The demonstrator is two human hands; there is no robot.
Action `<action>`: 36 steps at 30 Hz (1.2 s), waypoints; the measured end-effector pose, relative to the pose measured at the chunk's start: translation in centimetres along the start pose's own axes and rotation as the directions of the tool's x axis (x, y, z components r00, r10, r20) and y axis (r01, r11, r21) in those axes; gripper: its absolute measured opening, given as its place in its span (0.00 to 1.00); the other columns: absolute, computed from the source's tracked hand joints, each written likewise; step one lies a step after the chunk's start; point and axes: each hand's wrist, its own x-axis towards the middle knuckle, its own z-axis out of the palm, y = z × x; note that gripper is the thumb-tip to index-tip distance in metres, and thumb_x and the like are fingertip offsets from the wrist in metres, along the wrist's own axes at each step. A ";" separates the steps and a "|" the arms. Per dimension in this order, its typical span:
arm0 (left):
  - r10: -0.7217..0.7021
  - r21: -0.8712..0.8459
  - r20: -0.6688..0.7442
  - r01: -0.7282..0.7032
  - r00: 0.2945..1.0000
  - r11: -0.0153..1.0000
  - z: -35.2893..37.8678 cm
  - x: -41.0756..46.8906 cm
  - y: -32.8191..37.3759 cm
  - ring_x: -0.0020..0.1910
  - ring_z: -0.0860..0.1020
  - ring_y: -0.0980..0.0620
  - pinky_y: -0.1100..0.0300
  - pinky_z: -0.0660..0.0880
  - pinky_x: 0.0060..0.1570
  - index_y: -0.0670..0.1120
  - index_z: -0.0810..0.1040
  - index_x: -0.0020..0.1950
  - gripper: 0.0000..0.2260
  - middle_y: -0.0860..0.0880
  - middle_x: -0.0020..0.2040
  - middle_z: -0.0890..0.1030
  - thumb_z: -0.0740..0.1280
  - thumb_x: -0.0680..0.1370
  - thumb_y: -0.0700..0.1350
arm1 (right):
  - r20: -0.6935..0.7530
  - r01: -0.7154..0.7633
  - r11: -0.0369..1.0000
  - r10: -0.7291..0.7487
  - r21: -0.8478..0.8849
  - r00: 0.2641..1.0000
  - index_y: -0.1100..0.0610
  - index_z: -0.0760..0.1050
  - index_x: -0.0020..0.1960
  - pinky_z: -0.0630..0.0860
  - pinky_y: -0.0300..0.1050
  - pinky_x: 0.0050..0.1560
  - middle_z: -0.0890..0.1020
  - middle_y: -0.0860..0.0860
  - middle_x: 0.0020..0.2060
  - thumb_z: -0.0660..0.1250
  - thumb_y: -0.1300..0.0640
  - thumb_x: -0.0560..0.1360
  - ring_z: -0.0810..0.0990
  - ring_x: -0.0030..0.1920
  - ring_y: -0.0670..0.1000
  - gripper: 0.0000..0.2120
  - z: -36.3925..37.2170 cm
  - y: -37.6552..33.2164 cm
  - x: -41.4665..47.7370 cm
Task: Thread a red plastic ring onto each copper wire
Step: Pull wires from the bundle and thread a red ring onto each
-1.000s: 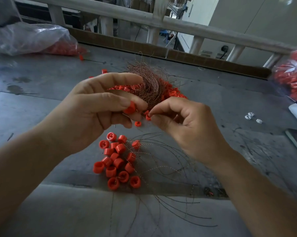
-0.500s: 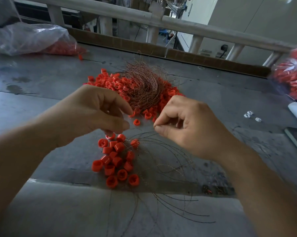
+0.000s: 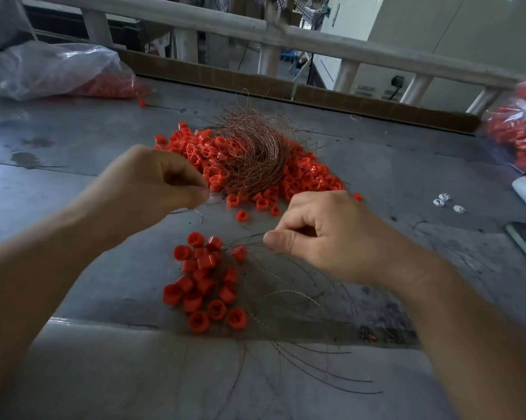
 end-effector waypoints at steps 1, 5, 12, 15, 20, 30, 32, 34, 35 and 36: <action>0.012 0.080 -0.089 -0.005 0.996 0.997 0.2 0.3 -0.3 0.30 0.76 0.64 0.72 0.68 0.32 0.51 0.81 0.39 0.05 0.54 0.31 0.80 0.72 0.69 0.40 | -0.019 -0.002 1.000 0.002 0.004 1.000 0.56 0.81 0.39 0.71 0.33 0.39 0.76 0.45 0.35 0.63 0.43 0.71 0.74 0.37 0.42 0.17 -0.1 0.1 0.0; 0.072 0.318 -0.123 -0.029 0.990 0.948 1.0 1.2 -1.3 0.49 0.76 0.48 0.57 0.70 0.49 0.47 0.77 0.60 0.15 0.49 0.49 0.77 0.67 0.74 0.38 | -0.156 -0.034 0.998 0.042 0.052 0.987 0.57 0.81 0.39 0.71 0.34 0.38 0.77 0.44 0.33 0.62 0.43 0.69 0.75 0.38 0.42 0.18 -0.4 0.6 0.3; 0.055 0.432 0.003 -0.051 0.998 0.901 1.8 2.3 -2.6 0.54 0.72 0.47 0.56 0.66 0.54 0.50 0.74 0.65 0.18 0.47 0.53 0.73 0.66 0.76 0.40 | -0.348 -0.105 0.987 0.142 0.122 0.927 0.54 0.80 0.36 0.73 0.40 0.38 0.81 0.47 0.34 0.67 0.49 0.72 0.78 0.35 0.46 0.10 -0.7 1.2 0.5; 0.130 0.431 -0.014 -0.111 0.991 0.896 1.7 2.1 -2.5 0.46 0.72 0.52 0.59 0.66 0.48 0.49 0.80 0.54 0.12 0.51 0.47 0.75 0.69 0.73 0.39 | -0.367 -0.117 0.983 0.162 0.143 0.916 0.56 0.81 0.37 0.72 0.37 0.34 0.82 0.51 0.33 0.67 0.50 0.72 0.77 0.34 0.46 0.11 -0.7 1.4 0.5; 0.121 0.386 -0.059 -0.089 0.991 0.918 1.4 2.0 -2.2 0.40 0.74 0.54 0.60 0.67 0.42 0.50 0.79 0.40 0.07 0.53 0.38 0.77 0.71 0.71 0.38 | -0.373 -0.129 0.982 0.172 0.138 0.912 0.58 0.81 0.37 0.72 0.40 0.36 0.82 0.51 0.32 0.67 0.49 0.72 0.77 0.35 0.47 0.13 -0.6 1.7 0.6; -0.006 0.052 -0.090 0.010 0.996 0.999 0.5 1.7 -2.0 0.30 0.76 0.61 0.65 0.74 0.31 0.49 0.79 0.35 0.08 0.51 0.36 0.81 0.72 0.70 0.36 | -0.382 -0.150 0.983 0.181 0.110 0.906 0.58 0.81 0.37 0.75 0.48 0.41 0.83 0.51 0.34 0.66 0.49 0.72 0.79 0.35 0.49 0.13 -0.9 1.7 0.4; -0.014 -0.054 -0.029 0.012 0.999 0.998 0.7 1.5 -1.9 0.34 0.78 0.60 0.67 0.76 0.35 0.51 0.78 0.33 0.11 0.48 0.40 0.82 0.72 0.69 0.35 | -0.379 -0.155 0.982 0.184 0.105 0.907 0.57 0.81 0.38 0.76 0.48 0.40 0.82 0.50 0.35 0.66 0.49 0.73 0.79 0.35 0.48 0.13 -0.9 1.6 0.4; 0.024 0.002 0.008 -0.024 1.000 1.000 1.3 1.4 -1.9 0.43 0.80 0.54 0.60 0.77 0.41 0.52 0.78 0.32 0.12 0.50 0.41 0.82 0.72 0.69 0.35 | -0.372 -0.159 0.982 0.185 0.100 0.909 0.56 0.81 0.38 0.76 0.48 0.41 0.83 0.50 0.35 0.66 0.49 0.73 0.79 0.36 0.48 0.12 -0.9 1.6 0.4; 0.045 0.041 0.011 -0.046 0.999 0.998 1.6 1.4 -1.8 0.45 0.80 0.54 0.59 0.75 0.44 0.53 0.77 0.32 0.12 0.53 0.41 0.82 0.73 0.69 0.36 | -0.365 -0.160 0.982 0.187 0.102 0.912 0.56 0.81 0.38 0.76 0.48 0.42 0.83 0.50 0.36 0.66 0.49 0.73 0.79 0.36 0.48 0.12 -0.8 1.6 0.4; 0.067 0.069 0.006 -0.067 0.998 0.995 1.8 1.3 -1.7 0.45 0.79 0.56 0.58 0.75 0.45 0.54 0.77 0.32 0.12 0.56 0.41 0.81 0.73 0.69 0.37 | -0.361 -0.161 0.982 0.187 0.102 0.914 0.55 0.81 0.39 0.77 0.47 0.42 0.83 0.50 0.36 0.66 0.49 0.73 0.79 0.37 0.47 0.11 -0.8 1.5 0.4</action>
